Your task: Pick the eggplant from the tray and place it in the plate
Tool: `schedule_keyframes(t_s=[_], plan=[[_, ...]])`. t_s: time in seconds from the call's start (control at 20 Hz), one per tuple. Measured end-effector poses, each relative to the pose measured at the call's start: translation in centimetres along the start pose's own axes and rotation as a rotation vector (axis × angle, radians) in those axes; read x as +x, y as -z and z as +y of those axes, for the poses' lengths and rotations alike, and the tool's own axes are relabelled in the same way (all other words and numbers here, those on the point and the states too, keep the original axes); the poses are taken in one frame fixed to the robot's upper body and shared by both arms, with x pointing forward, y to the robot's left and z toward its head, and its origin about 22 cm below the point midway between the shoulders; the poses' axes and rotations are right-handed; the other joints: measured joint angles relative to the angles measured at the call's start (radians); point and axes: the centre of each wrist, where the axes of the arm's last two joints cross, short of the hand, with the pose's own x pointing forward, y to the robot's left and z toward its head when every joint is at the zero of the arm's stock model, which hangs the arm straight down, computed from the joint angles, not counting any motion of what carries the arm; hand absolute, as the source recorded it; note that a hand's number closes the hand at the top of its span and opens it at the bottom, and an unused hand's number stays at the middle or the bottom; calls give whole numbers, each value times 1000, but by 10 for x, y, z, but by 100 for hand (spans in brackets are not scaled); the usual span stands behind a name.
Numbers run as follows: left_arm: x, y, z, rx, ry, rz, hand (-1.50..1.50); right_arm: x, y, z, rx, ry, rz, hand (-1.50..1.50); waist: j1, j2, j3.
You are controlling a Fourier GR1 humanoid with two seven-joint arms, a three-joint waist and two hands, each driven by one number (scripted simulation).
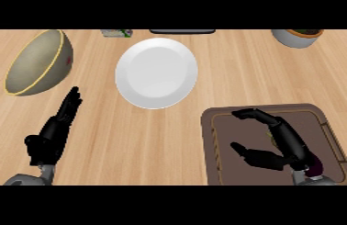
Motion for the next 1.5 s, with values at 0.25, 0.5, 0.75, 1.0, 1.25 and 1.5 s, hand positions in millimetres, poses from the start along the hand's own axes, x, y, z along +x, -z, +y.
schedule_keyframes(t_s=[0.25,0.5,0.75,1.0,1.25,1.5], plan=[[-10,0,10,-9,-45,24,0,-25,-44,-1,-10,-76,-98,-150,-3,4,4],[-16,3,9,-11,-68,34,0,-20,-80,-24,-69,-198,-134,-150,-8,4,5],[-18,5,9,-14,-71,35,0,-4,-100,-53,-79,-367,-69,-150,-7,4,4],[-18,3,6,-21,-71,38,0,21,-102,-75,18,-568,74,-150,-3,5,3],[-17,8,9,-15,-69,33,0,43,-102,-80,132,-706,220,-150,-2,5,3],[-21,8,6,-19,-69,31,0,51,-88,-82,171,-747,342,-150,5,6,5]])
